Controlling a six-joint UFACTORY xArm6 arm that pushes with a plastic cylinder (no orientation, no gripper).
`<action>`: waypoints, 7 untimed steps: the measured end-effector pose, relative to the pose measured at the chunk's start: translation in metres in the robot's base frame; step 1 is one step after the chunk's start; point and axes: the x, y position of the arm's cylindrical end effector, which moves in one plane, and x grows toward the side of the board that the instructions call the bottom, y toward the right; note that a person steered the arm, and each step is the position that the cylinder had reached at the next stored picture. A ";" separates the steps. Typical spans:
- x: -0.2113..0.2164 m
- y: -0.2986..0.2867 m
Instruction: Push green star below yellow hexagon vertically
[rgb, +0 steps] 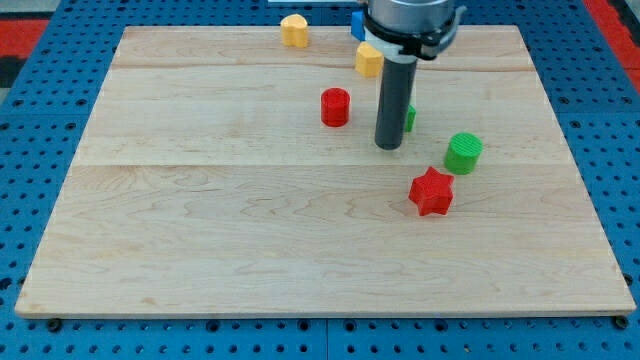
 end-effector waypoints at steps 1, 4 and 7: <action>-0.003 0.024; -0.040 0.008; -0.020 -0.066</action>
